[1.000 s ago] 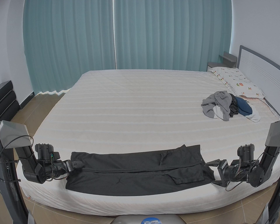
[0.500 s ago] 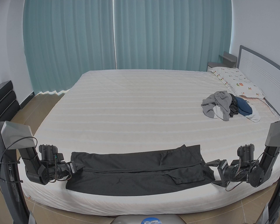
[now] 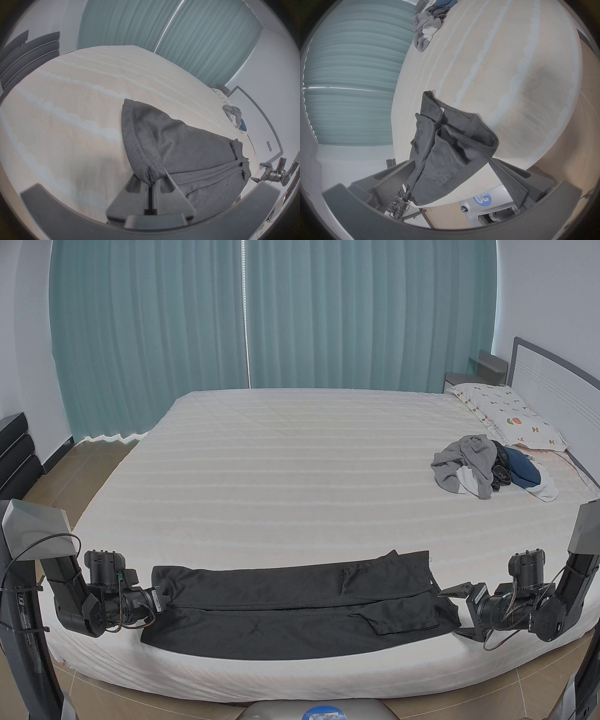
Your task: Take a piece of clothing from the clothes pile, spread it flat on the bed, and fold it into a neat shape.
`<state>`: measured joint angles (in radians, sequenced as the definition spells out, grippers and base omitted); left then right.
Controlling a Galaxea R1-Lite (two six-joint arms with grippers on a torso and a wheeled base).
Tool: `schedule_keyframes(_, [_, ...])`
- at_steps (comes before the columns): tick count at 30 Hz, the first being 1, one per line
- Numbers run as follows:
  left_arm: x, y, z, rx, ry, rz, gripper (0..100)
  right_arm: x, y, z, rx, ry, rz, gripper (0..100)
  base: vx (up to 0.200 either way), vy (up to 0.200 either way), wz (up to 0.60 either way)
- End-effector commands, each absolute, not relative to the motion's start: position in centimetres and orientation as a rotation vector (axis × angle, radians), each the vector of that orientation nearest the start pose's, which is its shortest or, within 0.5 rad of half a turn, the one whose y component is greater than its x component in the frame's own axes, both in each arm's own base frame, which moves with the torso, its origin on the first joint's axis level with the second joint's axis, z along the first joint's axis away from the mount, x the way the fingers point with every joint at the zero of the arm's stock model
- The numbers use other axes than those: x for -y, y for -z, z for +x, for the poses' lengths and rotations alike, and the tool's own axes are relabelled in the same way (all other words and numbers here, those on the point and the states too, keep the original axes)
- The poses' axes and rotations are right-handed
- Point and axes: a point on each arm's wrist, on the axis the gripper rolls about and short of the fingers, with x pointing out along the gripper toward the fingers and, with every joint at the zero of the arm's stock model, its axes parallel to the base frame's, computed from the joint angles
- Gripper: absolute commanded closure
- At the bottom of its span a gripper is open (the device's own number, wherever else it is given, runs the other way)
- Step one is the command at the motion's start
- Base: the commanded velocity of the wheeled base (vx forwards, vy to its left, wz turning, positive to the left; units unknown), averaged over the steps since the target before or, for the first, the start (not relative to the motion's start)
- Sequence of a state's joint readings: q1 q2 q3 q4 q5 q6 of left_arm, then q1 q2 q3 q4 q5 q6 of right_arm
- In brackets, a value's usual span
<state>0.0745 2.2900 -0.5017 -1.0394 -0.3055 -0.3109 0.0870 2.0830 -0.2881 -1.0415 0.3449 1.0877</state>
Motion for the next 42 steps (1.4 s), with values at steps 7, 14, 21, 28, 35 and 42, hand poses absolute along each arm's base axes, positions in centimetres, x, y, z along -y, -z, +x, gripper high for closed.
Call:
schedule_keyframes(7, [-1.6, 2.8, 30.9, -0.756, 0.101, -0.452, 100, -3.0, -0.5, 25.3, -0.882, 0.025, 1.117, 0, -0.057, 0.0, 0.0])
schedule_keyframes(14, [-1.6, 2.2, 31.4, -0.723, 0.095, -0.483, 100, -3.0, -0.4, 25.2, -0.872, 0.02, 1.118, 0, -0.029, 0.0, 0.0])
schedule_keyframes(21, [-0.8, 1.0, 31.9, -0.683, 0.102, -0.545, 100, -3.0, -0.4, 25.2, -0.874, 0.021, 1.118, 0, 0.0, -0.029, 0.0])
schedule_keyframes(28, [0.2, 0.2, 32.1, -0.662, 0.107, -0.527, 100, -3.0, -0.4, 25.2, -0.874, 0.021, 1.12, 0, 0.0, -0.2, 0.0])
schedule_keyframes(35, [1.4, -1.3, 32.0, -0.624, 0.096, -0.522, 100, -3.0, -0.4, 25.2, -0.874, 0.021, 1.12, 0, 0.0, -0.2, 0.0])
schedule_keyframes(42, [3.6, -3.3, 31.9, -0.642, 0.141, -0.526, 100, -3.0, -0.4, 25.2, -0.874, 0.021, 1.12, 0, 0.0, -0.2, 0.0])
